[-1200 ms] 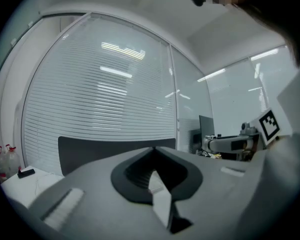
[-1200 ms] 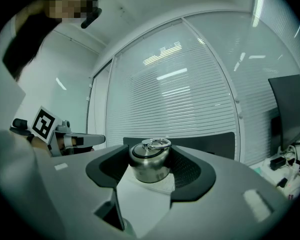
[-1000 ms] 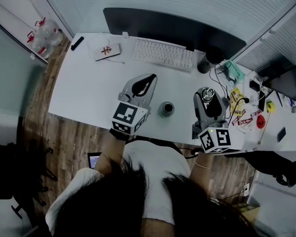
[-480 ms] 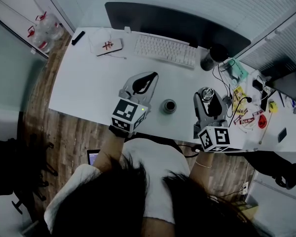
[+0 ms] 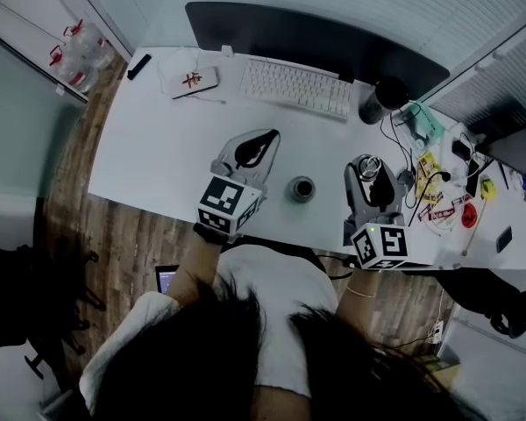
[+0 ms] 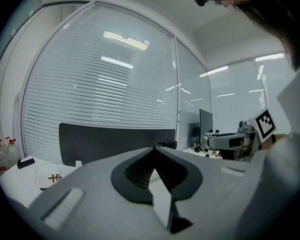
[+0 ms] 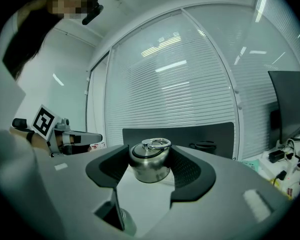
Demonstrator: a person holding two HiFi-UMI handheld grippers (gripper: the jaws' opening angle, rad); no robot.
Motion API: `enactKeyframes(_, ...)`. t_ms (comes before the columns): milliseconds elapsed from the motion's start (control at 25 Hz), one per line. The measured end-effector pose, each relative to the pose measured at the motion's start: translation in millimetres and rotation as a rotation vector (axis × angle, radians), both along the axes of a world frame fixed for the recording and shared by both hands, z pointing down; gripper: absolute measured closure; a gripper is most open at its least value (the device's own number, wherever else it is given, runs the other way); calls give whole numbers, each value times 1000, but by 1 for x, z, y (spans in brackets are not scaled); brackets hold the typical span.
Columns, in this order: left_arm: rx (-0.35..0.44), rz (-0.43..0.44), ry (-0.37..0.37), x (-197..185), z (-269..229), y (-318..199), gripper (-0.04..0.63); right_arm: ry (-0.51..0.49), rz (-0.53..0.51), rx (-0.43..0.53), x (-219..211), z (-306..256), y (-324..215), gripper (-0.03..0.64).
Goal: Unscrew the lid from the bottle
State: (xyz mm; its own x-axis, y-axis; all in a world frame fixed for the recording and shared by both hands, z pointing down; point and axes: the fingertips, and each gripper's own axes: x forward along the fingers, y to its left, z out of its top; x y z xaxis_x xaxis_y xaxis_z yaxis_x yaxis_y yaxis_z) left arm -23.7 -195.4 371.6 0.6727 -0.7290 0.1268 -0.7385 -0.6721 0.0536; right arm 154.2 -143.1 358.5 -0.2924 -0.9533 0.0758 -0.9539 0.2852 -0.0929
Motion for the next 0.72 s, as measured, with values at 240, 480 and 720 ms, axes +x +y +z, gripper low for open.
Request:
enactKeyframes(240,0,3,-1,0,1,-4,537,7,-6,0,-4,-2,-6,360)
enactKeyframes(480,4,0,-1,0,2,-5,537,9,31,10,-1,-2,-8,360)
enactKeyframes(720,9,-2,0,0,1,-7,537,7,31,17,1,-3,-10,360)
